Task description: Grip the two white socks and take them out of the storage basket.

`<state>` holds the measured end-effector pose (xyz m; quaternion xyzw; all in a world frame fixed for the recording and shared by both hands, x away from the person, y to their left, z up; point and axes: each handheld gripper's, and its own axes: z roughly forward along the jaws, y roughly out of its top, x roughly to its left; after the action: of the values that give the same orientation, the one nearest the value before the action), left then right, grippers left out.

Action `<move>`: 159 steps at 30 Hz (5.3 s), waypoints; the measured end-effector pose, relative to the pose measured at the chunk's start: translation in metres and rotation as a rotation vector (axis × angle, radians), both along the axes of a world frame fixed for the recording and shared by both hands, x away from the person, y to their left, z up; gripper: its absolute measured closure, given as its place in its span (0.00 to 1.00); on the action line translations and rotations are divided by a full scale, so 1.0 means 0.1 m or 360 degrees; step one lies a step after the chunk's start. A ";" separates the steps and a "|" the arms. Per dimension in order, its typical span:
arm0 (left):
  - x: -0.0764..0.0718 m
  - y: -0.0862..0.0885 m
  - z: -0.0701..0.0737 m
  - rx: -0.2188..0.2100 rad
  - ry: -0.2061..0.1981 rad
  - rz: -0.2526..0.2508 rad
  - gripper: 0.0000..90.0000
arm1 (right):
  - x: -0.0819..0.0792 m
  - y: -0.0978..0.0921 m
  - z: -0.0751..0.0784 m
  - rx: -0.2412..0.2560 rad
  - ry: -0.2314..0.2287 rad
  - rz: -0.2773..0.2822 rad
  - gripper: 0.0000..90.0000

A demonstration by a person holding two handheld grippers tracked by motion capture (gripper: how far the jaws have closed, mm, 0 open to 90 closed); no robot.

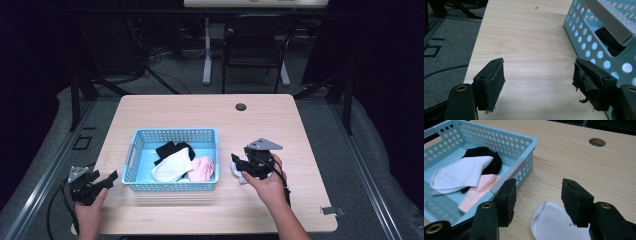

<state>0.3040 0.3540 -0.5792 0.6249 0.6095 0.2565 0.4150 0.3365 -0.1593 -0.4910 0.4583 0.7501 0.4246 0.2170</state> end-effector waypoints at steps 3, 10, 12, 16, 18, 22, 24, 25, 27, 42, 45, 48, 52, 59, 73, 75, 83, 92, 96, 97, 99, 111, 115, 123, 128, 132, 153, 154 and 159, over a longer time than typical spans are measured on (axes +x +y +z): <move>0.00 0.00 0.00 0.0001 -0.0001 0.0000 0.28 | 0.03 0.07 0.06 -0.0009 0.0023 0.0027 0.51; 0.00 0.00 0.00 0.0000 -0.0002 0.0000 0.28 | 0.12 0.22 0.18 -0.0008 0.0083 0.0101 0.51; 0.00 0.00 0.00 0.0000 -0.0005 0.0001 0.28 | 0.14 0.26 0.22 -0.0012 0.0091 0.0113 0.51; 0.00 0.00 0.01 0.0000 0.0003 -0.0001 0.28 | 0.19 0.36 0.29 -0.0021 0.0107 0.0159 0.51; 0.00 0.00 0.01 -0.0001 0.0001 0.0001 0.28 | 0.22 0.41 0.31 -0.0041 0.0116 0.0177 0.51; 0.00 0.01 0.01 -0.0005 -0.0001 0.0004 0.28 | 0.26 0.52 0.35 -0.0051 0.0126 0.0206 0.51; 0.00 0.01 0.01 -0.0005 -0.0001 0.0004 0.28 | 0.29 0.57 0.36 -0.0051 0.0135 0.0222 0.51; 0.00 0.01 0.01 -0.0006 -0.0001 0.0004 0.28 | 0.30 0.59 0.36 -0.0064 0.0137 0.0234 0.51; 0.00 0.01 0.01 -0.0003 -0.0002 0.0001 0.28 | 0.33 0.64 0.37 -0.0065 0.0142 0.0244 0.51; 0.00 0.01 0.01 -0.0006 -0.0003 0.0000 0.28 | 0.53 1.00 0.29 -0.0091 0.0239 0.0283 0.54; 0.00 0.01 0.01 -0.0008 0.0001 0.0001 0.28 | 0.58 1.07 0.23 -0.0104 0.0277 0.0282 0.55; 0.00 0.01 0.01 -0.0006 0.0001 -0.0004 0.28 | 0.61 1.14 0.19 -0.0128 0.0320 0.0289 0.55; 0.00 0.01 0.01 -0.0011 0.0001 -0.0002 0.28 | 0.66 1.23 0.15 -0.0125 0.0361 0.0291 0.56; 0.00 0.01 0.01 -0.0011 0.0000 -0.0003 0.28 | 0.70 1.40 0.05 -0.0155 0.0399 0.0302 0.56; 0.00 0.01 0.01 -0.0011 -0.0004 -0.0005 0.28 | 0.86 1.58 -0.16 -0.0202 0.0663 0.0249 0.58; 0.00 0.01 0.01 -0.0011 -0.0003 -0.0005 0.28 | 0.88 1.60 -0.18 -0.0214 0.0717 0.0251 0.58; 0.00 0.01 0.01 -0.0009 -0.0007 -0.0006 0.28 | 0.95 1.67 -0.30 -0.0243 0.0853 0.0223 0.59; 0.00 0.01 0.01 -0.0011 -0.0007 -0.0007 0.28 | 0.99 1.71 -0.37 -0.0163 0.0959 0.0247 0.77; 0.00 0.01 0.01 -0.0010 -0.0007 -0.0007 0.28 | 0.96 1.71 -0.33 -0.0201 0.0899 0.0271 0.91; 0.00 0.01 0.01 -0.0010 -0.0008 -0.0007 0.28 | 0.94 1.72 -0.31 -0.0182 0.0863 0.0263 0.94; 0.00 0.01 0.01 -0.0009 -0.0007 -0.0009 0.28 | 0.91 1.71 -0.26 -0.0179 0.0824 0.0288 0.97; 0.00 0.00 0.01 -0.0007 -0.0007 -0.0008 0.28 | 0.52 1.79 0.05 -0.0189 0.0340 0.0452 0.99; 0.00 0.00 0.01 -0.0006 -0.0005 -0.0008 0.28 | 0.41 1.79 0.15 -0.0210 0.0222 0.0519 0.99; 0.00 0.00 0.01 -0.0009 -0.0014 -0.0007 0.28 | 0.19 1.75 0.31 -0.0136 0.0018 0.0586 0.99; 0.00 0.00 0.01 -0.0007 -0.0006 -0.0007 0.28 | 0.12 1.68 0.41 -0.0075 -0.0056 0.0590 0.99; 0.00 0.00 0.01 -0.0005 -0.0012 -0.0007 0.28 | 0.05 1.62 0.48 -0.0020 -0.0103 0.0581 0.99; 0.00 0.00 0.01 -0.0006 -0.0003 -0.0005 0.28 | -0.17 1.32 0.69 0.0132 -0.0244 0.0518 0.99; 0.00 0.00 0.01 -0.0009 -0.0007 -0.0005 0.28 | -0.18 1.29 0.70 0.0129 -0.0246 0.0513 0.99; 0.00 0.01 0.00 -0.0004 0.0005 -0.0001 0.28 | -0.24 1.14 0.74 0.0124 -0.0258 0.0478 0.99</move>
<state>0.3042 0.3545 -0.5789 0.6249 0.6103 0.2546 0.4150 0.3128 -0.0449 -0.4175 0.3132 0.7732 0.5166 0.1930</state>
